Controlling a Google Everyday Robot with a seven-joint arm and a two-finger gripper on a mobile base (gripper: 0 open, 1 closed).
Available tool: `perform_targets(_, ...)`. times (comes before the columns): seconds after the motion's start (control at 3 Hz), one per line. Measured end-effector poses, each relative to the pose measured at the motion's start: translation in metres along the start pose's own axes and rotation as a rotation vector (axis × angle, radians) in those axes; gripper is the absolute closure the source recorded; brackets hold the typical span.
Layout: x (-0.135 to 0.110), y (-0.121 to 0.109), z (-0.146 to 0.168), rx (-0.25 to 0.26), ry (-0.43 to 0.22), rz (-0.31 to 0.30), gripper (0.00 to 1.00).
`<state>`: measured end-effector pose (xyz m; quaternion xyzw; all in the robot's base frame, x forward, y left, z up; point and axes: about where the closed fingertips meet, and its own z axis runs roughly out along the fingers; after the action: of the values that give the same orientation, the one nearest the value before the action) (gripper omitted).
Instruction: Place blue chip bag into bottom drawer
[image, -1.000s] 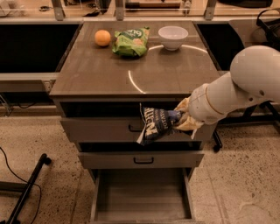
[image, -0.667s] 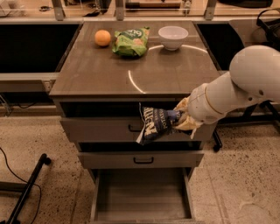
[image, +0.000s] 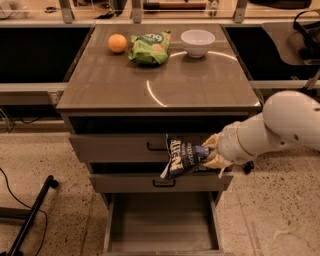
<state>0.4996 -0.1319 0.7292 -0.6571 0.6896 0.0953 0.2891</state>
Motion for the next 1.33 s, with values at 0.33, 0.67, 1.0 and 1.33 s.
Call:
perform_targets(0.33, 0.028, 0.019, 0.033, -0.025, -0.045, 0.025, 1.0)
perform_targets(0.67, 0.055, 0.037, 0.076, -0.081, -0.058, 0.056, 1.0)
perform_targets(1.0, 0.077, 0.055, 0.123, -0.16, -0.083, 0.102, 1.0)
perform_targets(1.33, 0.077, 0.055, 0.123, -0.16, -0.083, 0.103, 1.0)
